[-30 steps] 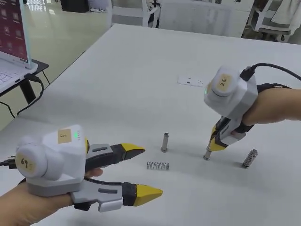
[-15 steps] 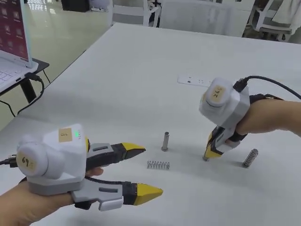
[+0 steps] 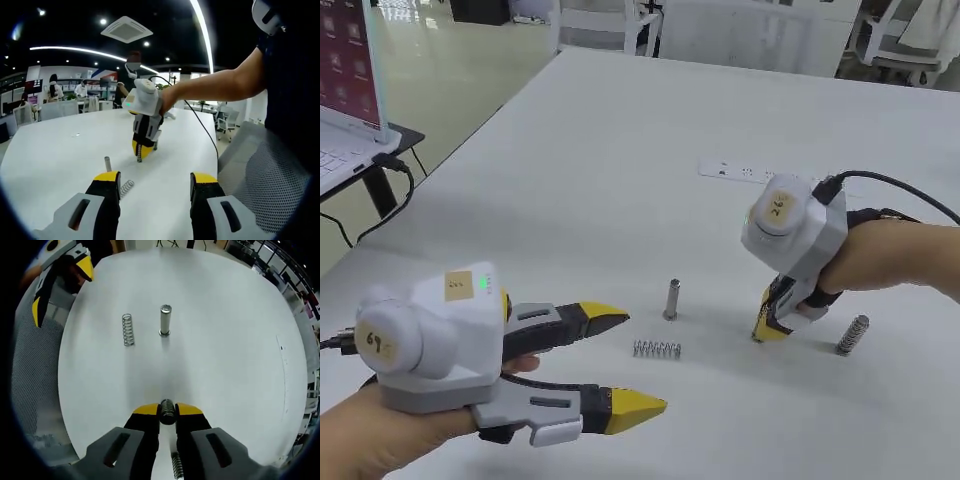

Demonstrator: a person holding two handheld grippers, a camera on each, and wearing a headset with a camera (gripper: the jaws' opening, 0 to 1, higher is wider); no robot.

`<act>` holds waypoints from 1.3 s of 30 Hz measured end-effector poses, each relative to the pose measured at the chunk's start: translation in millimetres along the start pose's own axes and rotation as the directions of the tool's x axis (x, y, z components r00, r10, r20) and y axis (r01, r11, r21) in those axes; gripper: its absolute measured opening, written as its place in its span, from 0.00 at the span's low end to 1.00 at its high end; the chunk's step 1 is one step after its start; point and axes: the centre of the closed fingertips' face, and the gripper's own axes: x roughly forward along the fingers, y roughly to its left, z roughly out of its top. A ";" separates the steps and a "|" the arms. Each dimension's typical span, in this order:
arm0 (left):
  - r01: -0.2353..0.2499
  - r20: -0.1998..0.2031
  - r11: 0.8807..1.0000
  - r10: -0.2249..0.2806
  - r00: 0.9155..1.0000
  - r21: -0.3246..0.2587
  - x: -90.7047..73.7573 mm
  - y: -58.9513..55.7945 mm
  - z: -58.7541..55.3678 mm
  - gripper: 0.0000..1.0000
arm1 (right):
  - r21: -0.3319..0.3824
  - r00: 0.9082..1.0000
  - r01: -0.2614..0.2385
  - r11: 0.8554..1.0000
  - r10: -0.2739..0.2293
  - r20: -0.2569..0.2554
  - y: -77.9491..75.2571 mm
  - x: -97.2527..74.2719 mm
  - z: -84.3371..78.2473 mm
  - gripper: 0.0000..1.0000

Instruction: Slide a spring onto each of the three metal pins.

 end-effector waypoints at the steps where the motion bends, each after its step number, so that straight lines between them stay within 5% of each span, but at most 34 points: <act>1: 0.000 0.001 1.000 0.000 1.000 0.000 0.0 0.0 0.1 0.51 | 0.000 1.000 -0.001 1.000 0.001 0.000 -0.1 0.0 -0.1 0.10; 27: 0.005 0.000 1.000 -0.005 1.000 0.006 0.1 -0.8 0.9 0.51 | -0.026 0.999 0.034 0.999 -0.033 0.032 2.9 -11.7 9.9 0.17; 39: 0.007 -0.002 1.000 -0.007 1.000 0.012 -0.7 -2.6 1.6 0.51 | -0.073 0.997 0.050 0.996 -0.046 0.055 12.8 -20.0 27.0 0.18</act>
